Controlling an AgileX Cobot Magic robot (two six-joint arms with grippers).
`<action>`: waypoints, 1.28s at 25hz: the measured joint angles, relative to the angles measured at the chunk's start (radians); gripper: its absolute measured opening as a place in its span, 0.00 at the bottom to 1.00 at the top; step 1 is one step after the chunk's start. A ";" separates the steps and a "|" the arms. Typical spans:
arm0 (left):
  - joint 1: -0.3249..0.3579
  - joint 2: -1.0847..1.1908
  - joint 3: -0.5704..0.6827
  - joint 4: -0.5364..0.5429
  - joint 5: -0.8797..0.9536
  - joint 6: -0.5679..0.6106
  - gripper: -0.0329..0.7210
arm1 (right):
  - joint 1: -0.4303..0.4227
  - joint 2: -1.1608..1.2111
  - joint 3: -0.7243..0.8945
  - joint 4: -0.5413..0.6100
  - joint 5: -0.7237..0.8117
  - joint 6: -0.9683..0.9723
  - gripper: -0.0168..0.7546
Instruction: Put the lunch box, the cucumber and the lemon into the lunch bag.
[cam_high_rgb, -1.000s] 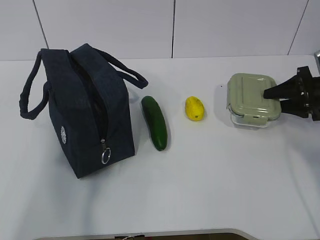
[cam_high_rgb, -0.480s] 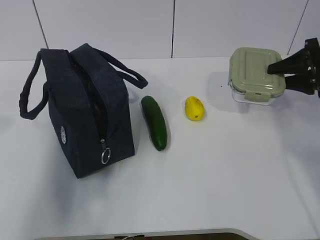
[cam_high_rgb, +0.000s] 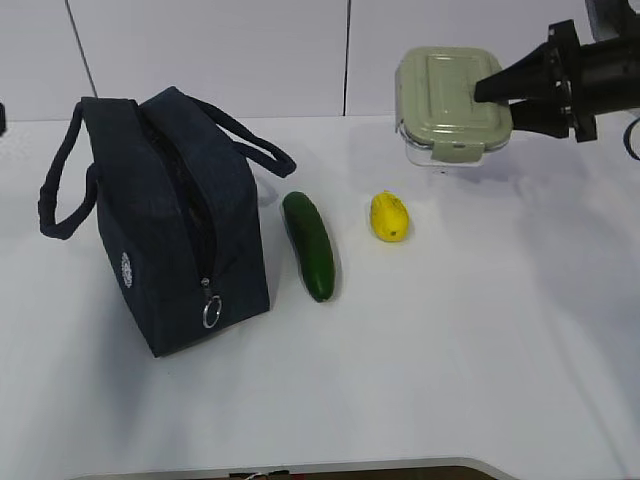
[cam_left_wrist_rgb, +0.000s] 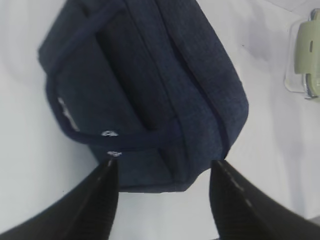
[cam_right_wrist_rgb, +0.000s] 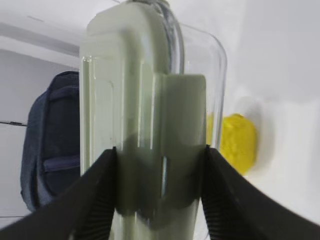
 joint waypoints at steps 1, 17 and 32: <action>-0.002 0.030 -0.001 -0.035 -0.001 0.012 0.61 | 0.012 0.000 -0.015 -0.002 0.001 0.008 0.51; -0.180 0.308 -0.059 -0.152 -0.079 0.090 0.62 | 0.159 0.000 -0.145 -0.009 0.019 0.084 0.51; -0.180 0.319 -0.061 -0.123 -0.146 0.092 0.61 | 0.210 0.000 -0.147 -0.009 0.023 0.094 0.51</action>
